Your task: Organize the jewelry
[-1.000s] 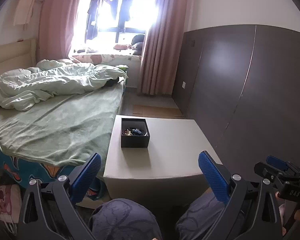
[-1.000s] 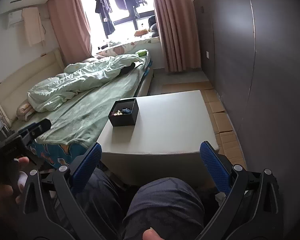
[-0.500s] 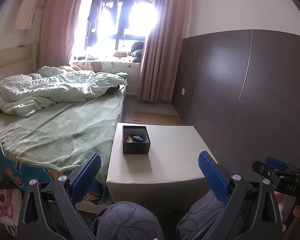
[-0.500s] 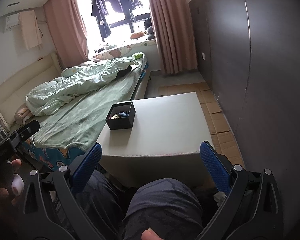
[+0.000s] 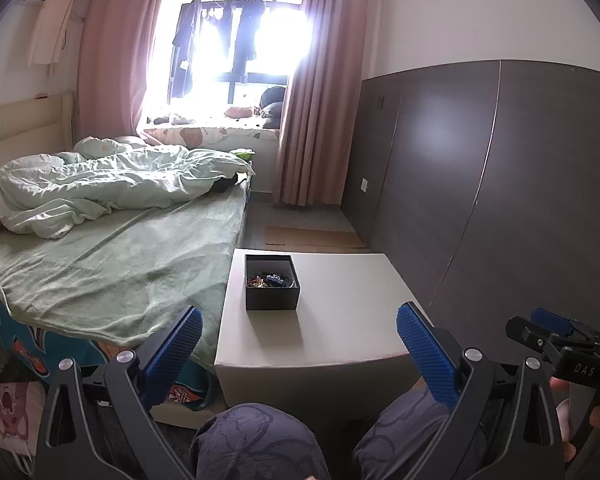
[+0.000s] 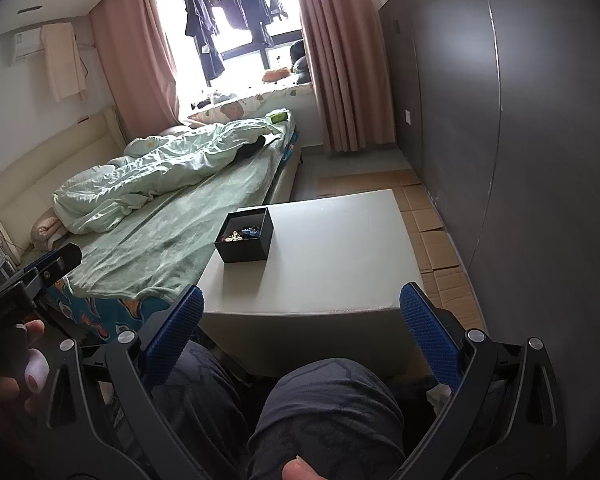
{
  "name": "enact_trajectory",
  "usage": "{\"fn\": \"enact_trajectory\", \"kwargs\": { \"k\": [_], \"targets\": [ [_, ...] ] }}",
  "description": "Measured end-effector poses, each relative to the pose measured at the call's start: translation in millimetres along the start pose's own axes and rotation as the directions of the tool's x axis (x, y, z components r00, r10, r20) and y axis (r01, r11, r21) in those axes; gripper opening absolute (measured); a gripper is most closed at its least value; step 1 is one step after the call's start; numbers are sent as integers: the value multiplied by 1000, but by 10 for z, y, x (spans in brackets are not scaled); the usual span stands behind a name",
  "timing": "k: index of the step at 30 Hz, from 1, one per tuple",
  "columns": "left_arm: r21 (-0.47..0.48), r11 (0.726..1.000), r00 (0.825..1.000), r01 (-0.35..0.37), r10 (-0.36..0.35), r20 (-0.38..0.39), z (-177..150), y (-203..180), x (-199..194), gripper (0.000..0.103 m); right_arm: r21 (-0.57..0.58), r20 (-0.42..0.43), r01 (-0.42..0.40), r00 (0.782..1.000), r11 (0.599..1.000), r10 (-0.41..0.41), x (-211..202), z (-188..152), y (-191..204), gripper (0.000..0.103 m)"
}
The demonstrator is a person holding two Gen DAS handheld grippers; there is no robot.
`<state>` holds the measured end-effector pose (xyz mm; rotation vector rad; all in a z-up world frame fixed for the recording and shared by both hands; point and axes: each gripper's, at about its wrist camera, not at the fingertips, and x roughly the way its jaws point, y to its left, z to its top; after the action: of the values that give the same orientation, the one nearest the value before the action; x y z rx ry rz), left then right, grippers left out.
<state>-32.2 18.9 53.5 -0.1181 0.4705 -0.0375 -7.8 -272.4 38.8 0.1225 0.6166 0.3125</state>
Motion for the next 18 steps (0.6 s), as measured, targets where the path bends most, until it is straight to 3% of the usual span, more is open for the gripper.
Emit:
{"fn": "enact_trajectory", "kwargs": {
  "k": [18],
  "targets": [
    [4,1000,1000,2,-2,10,-6,-20,-49,95,8,0,-17,1000,1000,17,-25,3,-10,98]
  ]
}}
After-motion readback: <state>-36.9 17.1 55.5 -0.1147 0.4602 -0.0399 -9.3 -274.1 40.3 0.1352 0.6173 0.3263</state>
